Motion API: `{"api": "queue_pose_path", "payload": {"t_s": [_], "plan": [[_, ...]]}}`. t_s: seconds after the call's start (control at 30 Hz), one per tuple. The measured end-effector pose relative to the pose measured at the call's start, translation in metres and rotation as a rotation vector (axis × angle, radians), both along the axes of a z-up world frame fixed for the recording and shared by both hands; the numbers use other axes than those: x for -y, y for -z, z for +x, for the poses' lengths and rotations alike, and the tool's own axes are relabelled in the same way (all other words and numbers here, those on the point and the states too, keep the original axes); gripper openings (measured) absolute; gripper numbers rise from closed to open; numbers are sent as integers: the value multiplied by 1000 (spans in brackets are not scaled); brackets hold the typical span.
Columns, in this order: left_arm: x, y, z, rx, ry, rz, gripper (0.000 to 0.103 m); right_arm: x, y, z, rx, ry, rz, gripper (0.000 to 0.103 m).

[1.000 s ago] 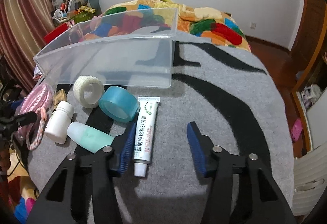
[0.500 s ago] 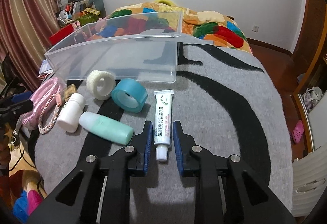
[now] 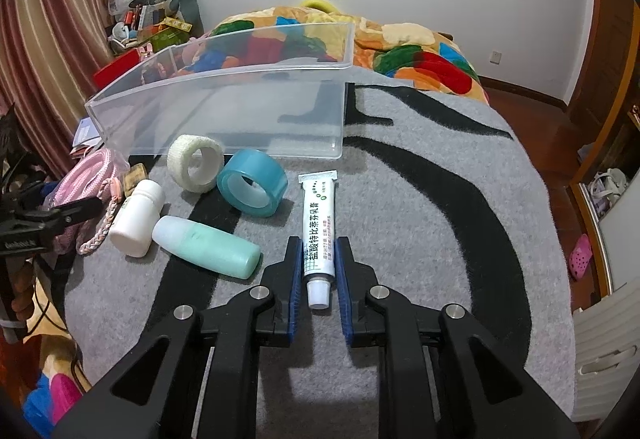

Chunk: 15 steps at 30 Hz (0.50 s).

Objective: Organize objects
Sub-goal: 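Grasp the bagged pink rope with the left tool while the right tool grasps the toothpaste tube, then carry the bagged rope into the clear box with the left tool while the right tool drops the tube in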

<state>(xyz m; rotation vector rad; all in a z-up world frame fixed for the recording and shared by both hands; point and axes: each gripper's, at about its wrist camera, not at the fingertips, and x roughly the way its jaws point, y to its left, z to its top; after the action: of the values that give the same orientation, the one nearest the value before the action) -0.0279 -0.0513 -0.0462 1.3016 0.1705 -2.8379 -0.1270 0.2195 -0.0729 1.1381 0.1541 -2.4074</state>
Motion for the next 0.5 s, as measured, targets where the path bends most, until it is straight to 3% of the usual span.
{"api": "queue_pose_path", "payload": {"t_s": [0.2,0.37,0.5], "plan": [[9,-8,22,-45,11,78,56,-3,-1,2,-7,2,-19,14],[8,-19,34,-65,33,99,55,-5,-7,6,-19,0,-36,14],[3,-17,26,-34,51,101,56,-2,-9,8,-16,-17,-32,14]]}}
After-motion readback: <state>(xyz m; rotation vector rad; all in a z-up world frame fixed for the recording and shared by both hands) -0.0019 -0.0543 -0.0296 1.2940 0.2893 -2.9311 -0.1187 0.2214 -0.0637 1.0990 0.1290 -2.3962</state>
